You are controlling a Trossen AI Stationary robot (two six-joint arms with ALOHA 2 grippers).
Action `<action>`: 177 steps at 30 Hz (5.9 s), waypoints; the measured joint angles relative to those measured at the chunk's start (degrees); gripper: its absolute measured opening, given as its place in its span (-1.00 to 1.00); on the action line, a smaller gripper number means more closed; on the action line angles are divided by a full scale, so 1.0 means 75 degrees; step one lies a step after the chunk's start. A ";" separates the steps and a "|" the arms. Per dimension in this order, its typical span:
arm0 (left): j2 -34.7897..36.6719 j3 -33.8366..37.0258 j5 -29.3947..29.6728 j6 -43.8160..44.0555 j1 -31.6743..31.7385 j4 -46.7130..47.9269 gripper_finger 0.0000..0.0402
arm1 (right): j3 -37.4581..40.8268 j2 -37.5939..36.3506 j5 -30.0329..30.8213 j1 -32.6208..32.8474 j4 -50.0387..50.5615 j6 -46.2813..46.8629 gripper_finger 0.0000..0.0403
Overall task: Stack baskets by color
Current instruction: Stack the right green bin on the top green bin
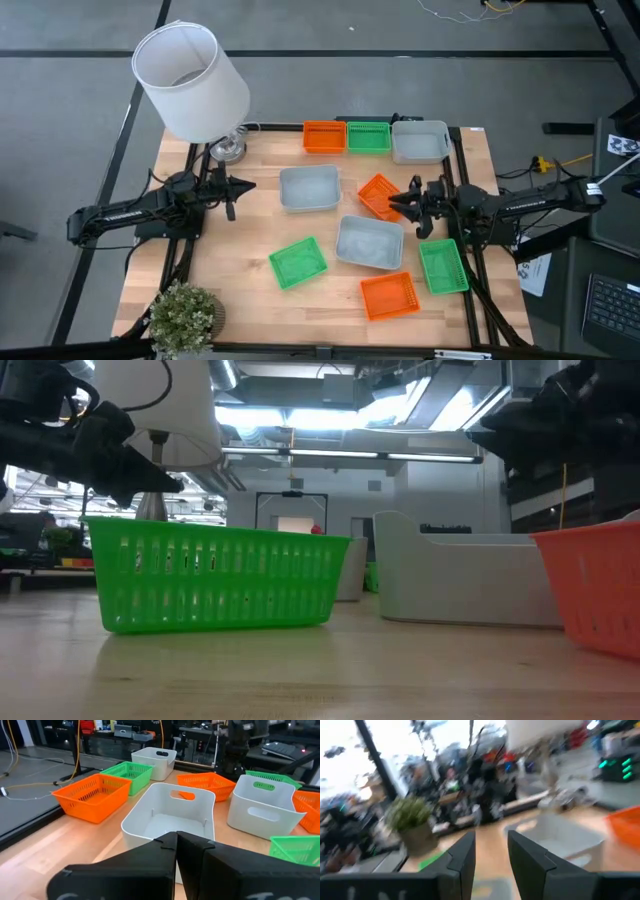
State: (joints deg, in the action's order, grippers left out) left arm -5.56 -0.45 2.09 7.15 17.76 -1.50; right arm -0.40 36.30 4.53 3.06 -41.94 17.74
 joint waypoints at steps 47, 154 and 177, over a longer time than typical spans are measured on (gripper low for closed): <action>0.0000 0.0000 0.0361 0.4393 -0.0216 -0.0062 -1.00 | -0.7403 0.2649 0.0639 -0.0138 0.8785 -0.1801 -0.43; 0.0000 -0.0003 0.0420 0.3148 -0.0224 0.0000 -1.00 | -0.6894 0.6878 -0.1369 0.4195 1.4412 1.1570 -0.43; -0.0002 -0.0003 0.0423 0.3149 -0.0221 0.0000 -1.00 | -0.7115 0.7405 -0.0629 0.3949 1.4310 1.0044 -0.97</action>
State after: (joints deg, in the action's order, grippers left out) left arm -5.58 -0.47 5.26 30.77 16.10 -1.50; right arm -53.77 91.83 -0.18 32.68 65.39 93.07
